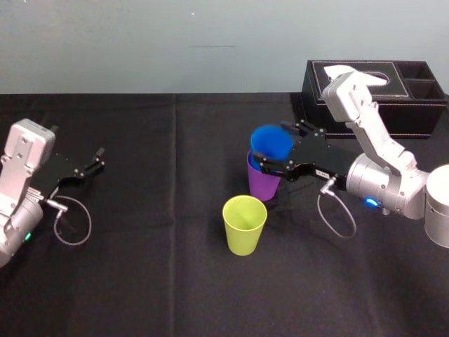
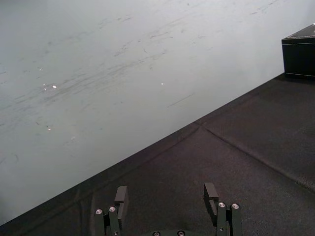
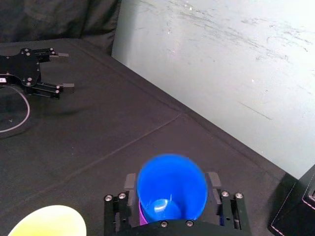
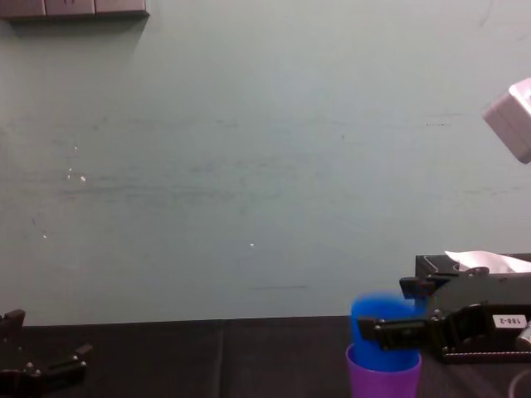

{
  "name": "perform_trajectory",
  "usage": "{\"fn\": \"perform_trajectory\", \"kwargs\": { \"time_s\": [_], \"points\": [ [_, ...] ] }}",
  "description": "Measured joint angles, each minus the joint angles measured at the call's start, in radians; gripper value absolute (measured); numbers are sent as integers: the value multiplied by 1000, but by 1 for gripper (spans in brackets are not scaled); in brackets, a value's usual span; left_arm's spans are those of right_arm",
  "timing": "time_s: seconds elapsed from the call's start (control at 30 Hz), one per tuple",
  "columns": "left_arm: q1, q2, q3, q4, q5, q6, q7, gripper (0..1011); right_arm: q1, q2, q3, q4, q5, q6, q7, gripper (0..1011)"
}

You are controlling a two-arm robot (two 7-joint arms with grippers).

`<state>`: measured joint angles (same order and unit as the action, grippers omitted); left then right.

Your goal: Stack the three plastic cups sequentially using one hand.

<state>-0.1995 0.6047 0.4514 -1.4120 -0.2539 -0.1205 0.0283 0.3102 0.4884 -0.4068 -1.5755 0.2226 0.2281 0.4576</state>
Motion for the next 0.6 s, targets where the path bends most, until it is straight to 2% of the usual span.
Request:
{"fn": "perform_trajectory", "kwargs": {
  "time_s": [0.1,0.2,0.6],
  "points": [
    [0,0,0,0,0,0,0,1011,0,0,0,0,0,0,0,966],
    [0,0,0,0,0,0,0,1011,0,0,0,-1,0,1,0,1003],
    [0,0,0,0,0,0,0,1011,0,0,1,-1,0,1,0,1002]
  ]
}}
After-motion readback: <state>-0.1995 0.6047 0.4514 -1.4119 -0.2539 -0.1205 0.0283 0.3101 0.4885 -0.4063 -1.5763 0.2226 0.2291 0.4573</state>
